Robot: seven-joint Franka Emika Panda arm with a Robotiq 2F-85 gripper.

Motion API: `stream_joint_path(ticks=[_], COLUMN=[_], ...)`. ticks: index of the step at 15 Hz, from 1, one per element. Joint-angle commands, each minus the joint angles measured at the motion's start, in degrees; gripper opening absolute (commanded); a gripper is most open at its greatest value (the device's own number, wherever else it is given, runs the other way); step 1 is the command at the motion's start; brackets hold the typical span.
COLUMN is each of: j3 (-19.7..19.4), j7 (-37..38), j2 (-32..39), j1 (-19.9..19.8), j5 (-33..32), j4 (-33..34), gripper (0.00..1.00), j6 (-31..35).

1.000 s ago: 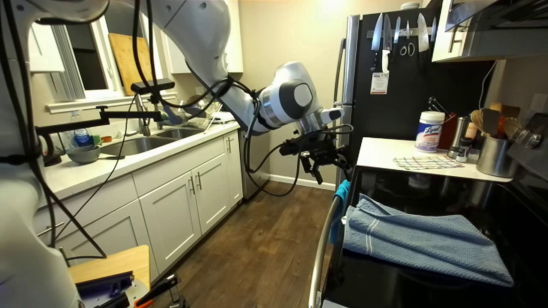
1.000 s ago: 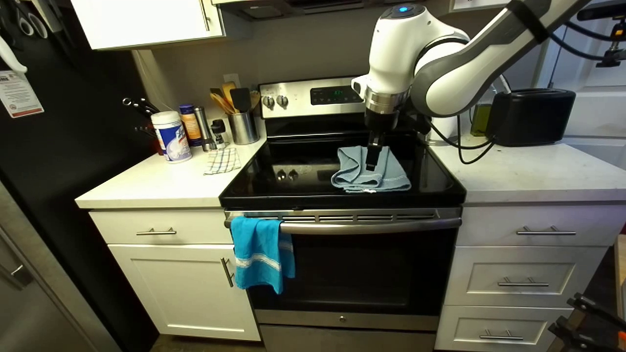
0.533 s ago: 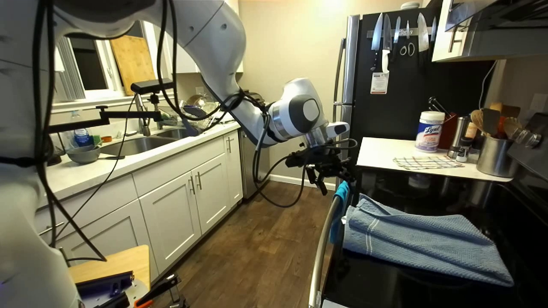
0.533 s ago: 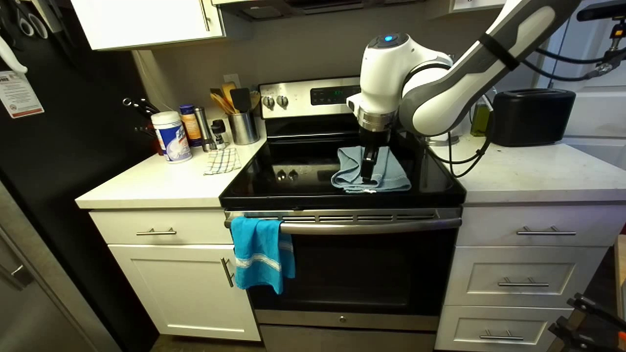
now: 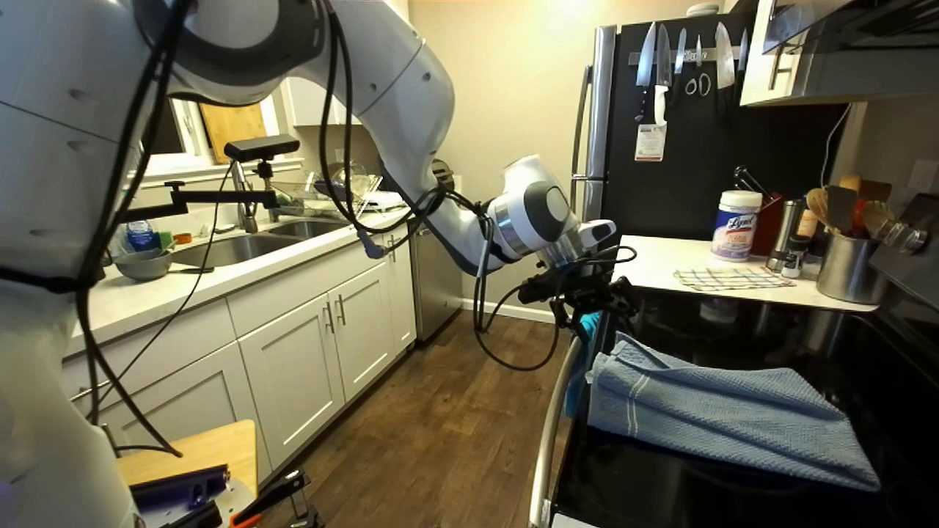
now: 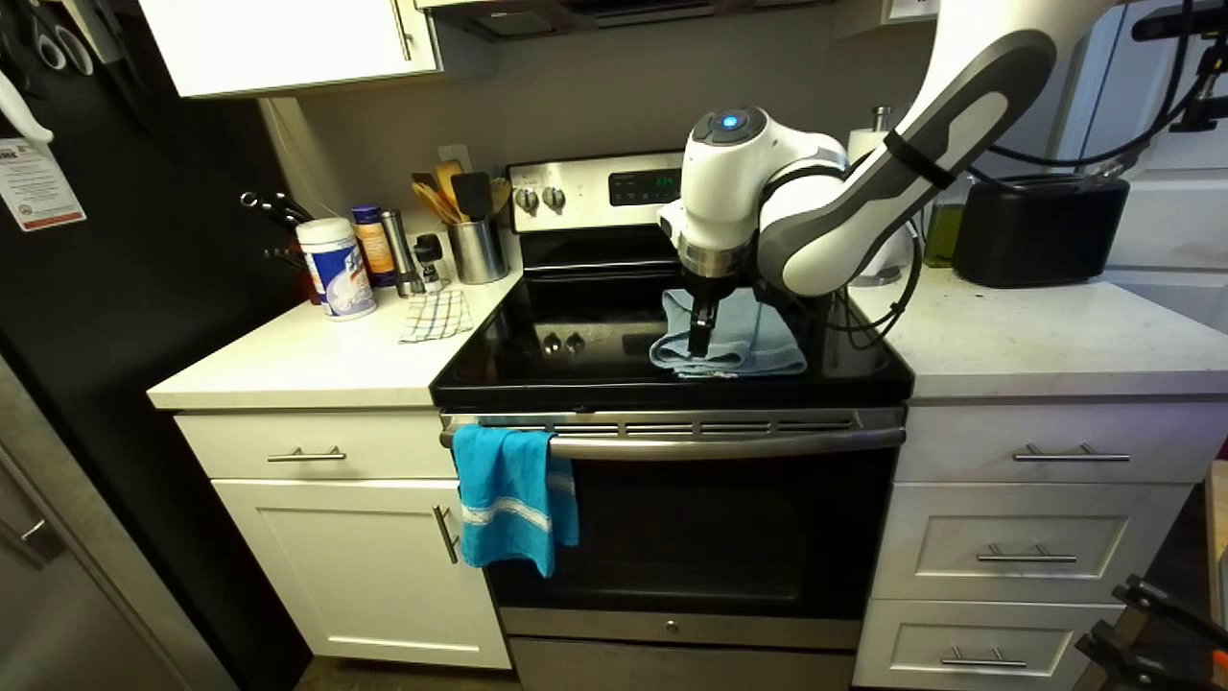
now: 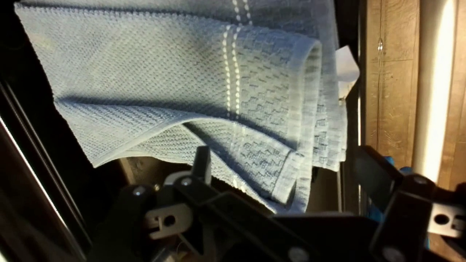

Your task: Hang the blue towel on the oven handle

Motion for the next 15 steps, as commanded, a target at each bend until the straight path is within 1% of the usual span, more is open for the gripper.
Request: stream_joint_path(ticks=[1, 7, 15], j3=[-1.3, -2.3, -4.5], j7=[1.9, 1.7, 2.2], j2=[3.7, 7.3, 8.4], j1=[1.1, 1.7, 3.2], j5=[-2.4, -2.1, -2.4], j4=[3.9, 7.1, 7.7], gripper=[1.0, 1.0, 1.0], j6=[0.8, 0.5, -1.5])
